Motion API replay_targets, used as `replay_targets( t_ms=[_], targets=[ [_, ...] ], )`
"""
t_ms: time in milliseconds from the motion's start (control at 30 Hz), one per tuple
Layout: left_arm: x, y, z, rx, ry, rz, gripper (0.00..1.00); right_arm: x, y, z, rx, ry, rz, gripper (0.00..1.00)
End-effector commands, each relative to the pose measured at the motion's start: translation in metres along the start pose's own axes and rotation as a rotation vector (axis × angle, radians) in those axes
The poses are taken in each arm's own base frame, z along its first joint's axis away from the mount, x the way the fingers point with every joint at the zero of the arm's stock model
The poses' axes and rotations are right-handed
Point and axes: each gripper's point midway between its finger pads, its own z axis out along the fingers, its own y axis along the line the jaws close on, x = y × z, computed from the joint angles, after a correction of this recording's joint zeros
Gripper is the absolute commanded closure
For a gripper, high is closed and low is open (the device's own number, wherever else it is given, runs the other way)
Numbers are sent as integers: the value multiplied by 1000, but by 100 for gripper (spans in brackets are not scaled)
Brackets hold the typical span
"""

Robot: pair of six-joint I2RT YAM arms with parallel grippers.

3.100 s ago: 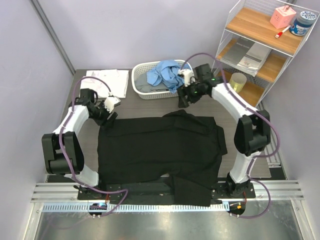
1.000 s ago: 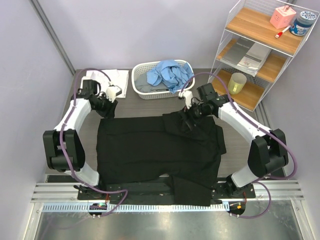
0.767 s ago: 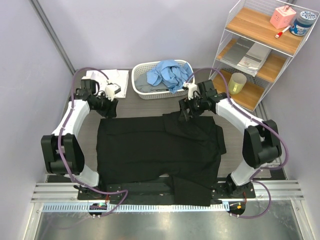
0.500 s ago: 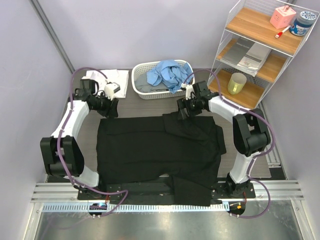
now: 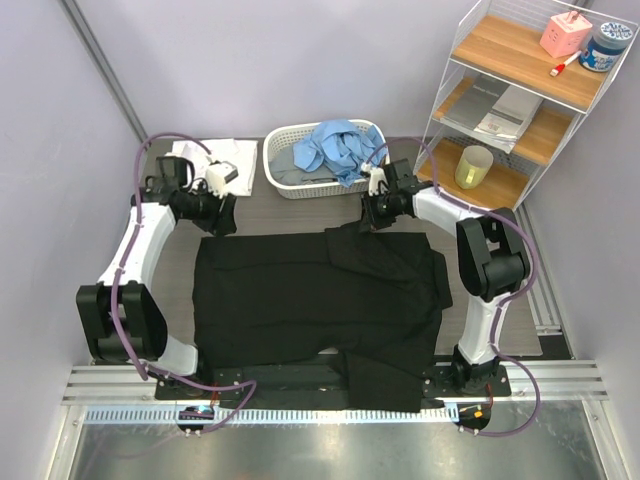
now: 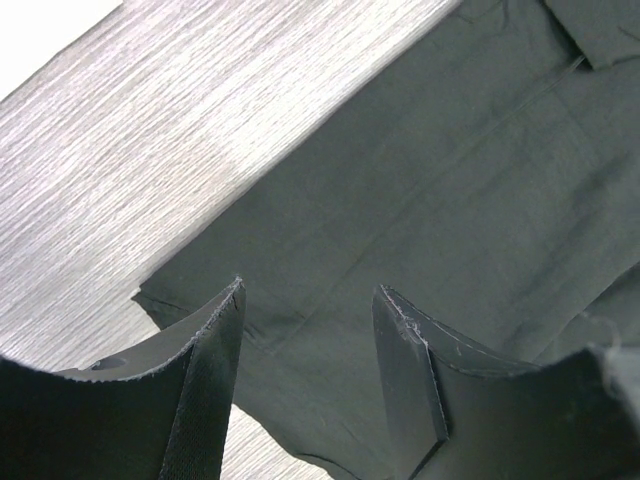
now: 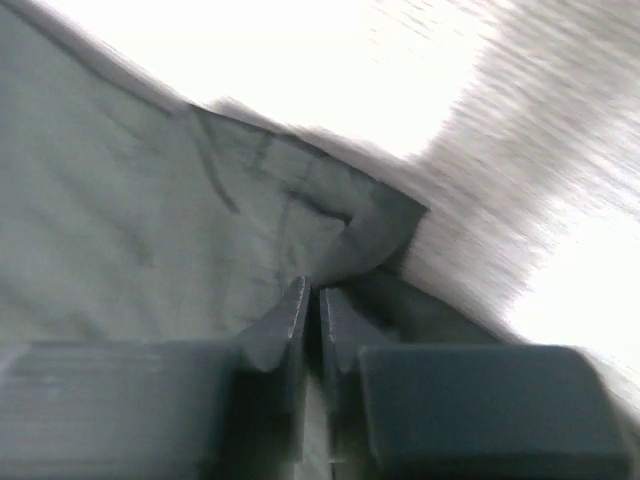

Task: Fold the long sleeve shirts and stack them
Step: Fold the shirt

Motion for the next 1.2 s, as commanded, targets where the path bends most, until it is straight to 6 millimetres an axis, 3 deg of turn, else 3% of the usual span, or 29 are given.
replay_targets(
  t_ms=[0,100,200,233,300,333,400,433,500,533,633,733,833,867,900,967,1000,1067,1100,1167],
  targets=[
    [-26,-6,-19,1,-77,7,46,-40,56,-42,-237,-124,-75,98],
    [-37,-13,-27,20,-111,0,46,-43,99,-78,-378,-175,-187,99],
    [-49,-25,-38,58,-150,-5,45,-14,137,-109,-451,-158,-398,99],
    [-51,-28,-41,68,-163,0,45,18,151,-106,-479,-87,-498,99],
    [-54,-38,-47,94,-190,9,44,46,163,-114,-459,-48,-625,99],
    [-54,-40,-49,100,-194,12,43,81,168,-105,-475,20,-706,99],
    [-47,-48,-49,122,-192,34,42,106,161,-100,-407,62,-797,95],
    [-38,-52,-49,138,-170,37,41,134,155,-91,-403,118,-863,93],
    [-20,-63,-46,189,-143,113,40,161,134,-86,-338,193,-926,78],
    [-8,-71,-47,220,-112,120,40,169,130,-86,-333,214,-965,60],
    [17,-79,-43,233,-79,196,38,168,123,-95,-277,215,-935,43],
    [34,-86,-38,256,-59,260,36,146,137,-108,-293,135,-880,42],
    [44,-111,-21,320,-25,352,35,118,147,-116,-340,73,-751,43],
    [40,-115,-15,322,-37,394,35,113,140,-112,-341,80,-689,43],
    [40,-131,-7,358,-31,428,35,104,141,-112,-354,71,-638,43],
    [32,-143,9,389,-56,447,35,102,138,-101,-397,110,-534,46],
    [27,-155,15,426,-61,402,35,93,134,-102,-401,106,-451,46],
    [17,-166,27,503,-70,335,35,96,138,-96,-467,138,-366,45],
    [10,-166,30,512,-77,308,35,92,144,-93,-477,129,-311,37],
    [2,-162,36,511,-75,232,36,82,151,-83,-490,70,-264,31]
  ],
)
